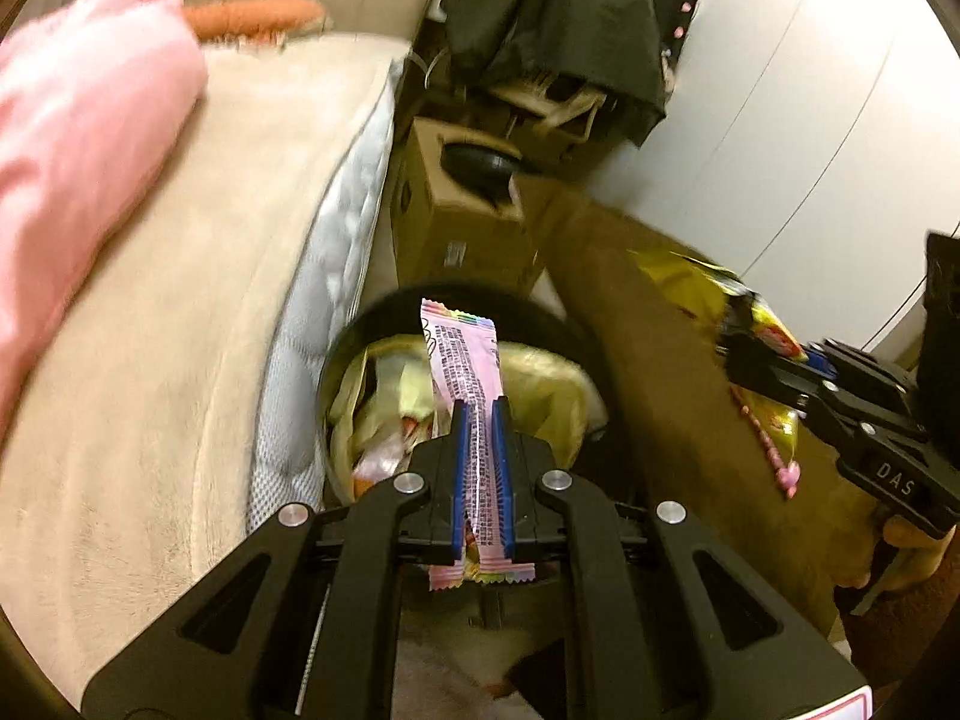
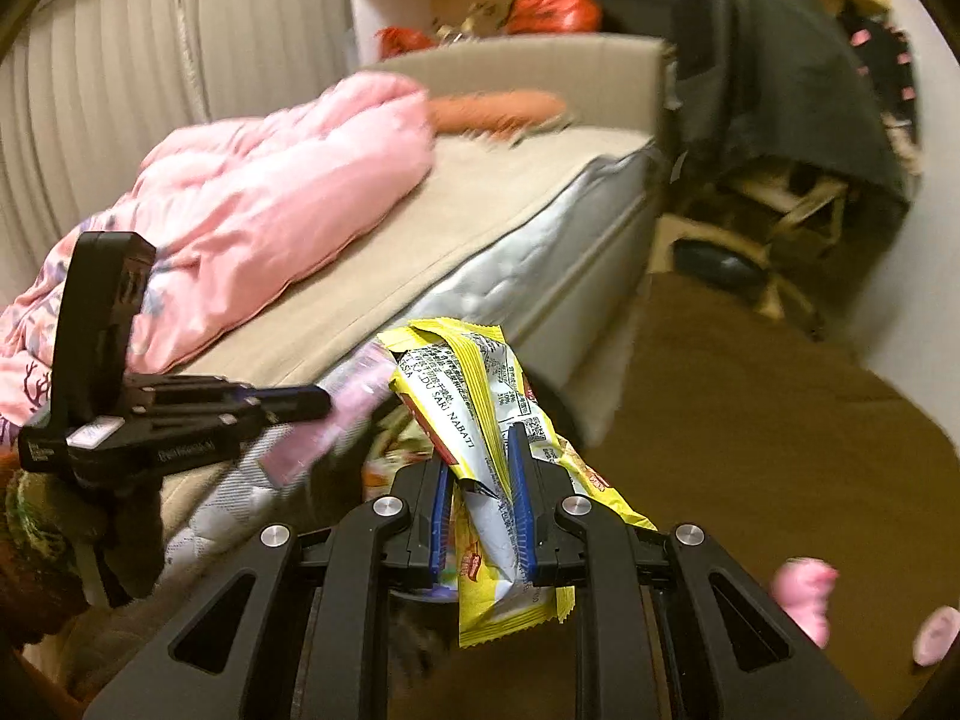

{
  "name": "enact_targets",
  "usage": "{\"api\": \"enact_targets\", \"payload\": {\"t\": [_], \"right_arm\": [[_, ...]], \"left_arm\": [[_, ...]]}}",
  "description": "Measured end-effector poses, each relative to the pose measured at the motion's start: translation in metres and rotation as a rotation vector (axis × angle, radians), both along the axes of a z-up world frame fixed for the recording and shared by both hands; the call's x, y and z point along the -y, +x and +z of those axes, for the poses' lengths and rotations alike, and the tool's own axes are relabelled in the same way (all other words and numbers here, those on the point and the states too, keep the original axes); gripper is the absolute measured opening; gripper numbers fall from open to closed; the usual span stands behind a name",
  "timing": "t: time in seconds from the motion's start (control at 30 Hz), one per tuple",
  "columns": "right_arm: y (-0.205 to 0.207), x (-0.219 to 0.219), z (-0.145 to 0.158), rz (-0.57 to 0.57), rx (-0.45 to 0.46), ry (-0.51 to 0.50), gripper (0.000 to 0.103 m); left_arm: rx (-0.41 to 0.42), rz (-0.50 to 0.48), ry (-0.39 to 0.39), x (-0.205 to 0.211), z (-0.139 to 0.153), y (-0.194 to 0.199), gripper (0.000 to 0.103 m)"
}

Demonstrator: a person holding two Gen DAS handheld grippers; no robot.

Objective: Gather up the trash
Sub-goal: 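Carry the pink stick wrapper and yellow wrapper over the bin with both tools, then open both tools to drop the wrappers into the bin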

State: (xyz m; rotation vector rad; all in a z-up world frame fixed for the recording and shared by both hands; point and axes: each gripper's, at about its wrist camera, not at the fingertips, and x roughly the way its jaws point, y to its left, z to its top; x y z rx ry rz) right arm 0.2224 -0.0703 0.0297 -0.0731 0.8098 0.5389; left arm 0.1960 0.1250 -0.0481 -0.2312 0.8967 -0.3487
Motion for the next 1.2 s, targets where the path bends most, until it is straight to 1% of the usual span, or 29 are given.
{"api": "enact_targets", "payload": {"t": [0.1, 0.2, 0.23, 0.37, 0.5, 0.57, 0.63, 0.7, 0.83, 0.9, 0.93, 1.0, 1.07, 1.13, 1.17, 1.2], "right_arm": [[0.013, -0.023, -0.022, 0.05, -0.059, -0.01, 0.017], [0.031, -0.037, -0.046, 0.068, -0.13, -0.009, 0.017], [0.038, -0.039, -0.056, 0.065, -0.158, -0.009, 0.017], [0.06, -0.042, -0.087, 0.025, -0.223, -0.041, 0.017], [0.076, -0.042, -0.102, 0.008, -0.244, -0.067, 0.017], [0.079, -0.039, -0.103, 0.015, -0.256, -0.046, 0.017], [0.082, -0.041, -0.103, 0.02, -0.242, -0.066, 0.018], [0.08, -0.036, -0.103, 0.028, -0.241, -0.054, 0.019], [0.071, -0.035, -0.098, 0.039, -0.202, -0.065, 0.023], [0.067, -0.035, -0.095, 0.05, -0.184, -0.068, 0.029], [0.065, -0.036, -0.093, 0.057, -0.173, -0.072, 0.03], [0.063, -0.037, -0.091, 0.064, -0.155, -0.084, 0.031], [0.061, -0.038, -0.089, 0.061, -0.145, -0.102, 0.033], [0.058, -0.037, -0.087, 0.054, -0.145, -0.103, 0.037], [0.056, -0.036, -0.086, 0.049, -0.144, -0.103, 0.041], [0.054, -0.035, -0.084, 0.045, -0.144, -0.099, 0.043]], "left_arm": [[-0.044, -0.01, -0.001, -0.005, -0.018, 0.005, 0.008], [-0.074, -0.009, 0.002, -0.001, -0.031, 0.013, 0.008], [-0.084, -0.008, 0.003, 0.0, -0.036, 0.017, 0.008], [-0.113, -0.009, 0.014, 0.004, -0.048, 0.032, 0.008], [-0.133, -0.022, 0.02, 0.008, -0.058, 0.041, 0.008], [-0.136, -0.028, 0.023, 0.009, -0.061, 0.044, 0.008], [-0.141, -0.03, 0.019, 0.01, -0.062, 0.047, 0.008], [-0.146, -0.033, 0.011, 0.009, -0.063, 0.048, 0.008], [-0.151, -0.032, -0.015, 0.005, -0.06, 0.048, 0.008], [-0.152, -0.032, -0.038, 0.001, -0.057, 0.047, 0.011], [-0.152, -0.032, -0.048, -0.001, -0.055, 0.046, 0.015], [-0.146, -0.022, -0.068, -0.006, -0.051, 0.044, 0.018], [-0.13, -0.004, -0.088, -0.012, -0.045, 0.041, 0.025], [-0.115, 0.013, -0.1, -0.017, -0.039, 0.039, 0.028], [-0.102, 0.025, -0.099, -0.02, -0.034, 0.037, 0.029], [-0.089, 0.035, -0.095, -0.022, -0.03, 0.034, 0.03]]}}
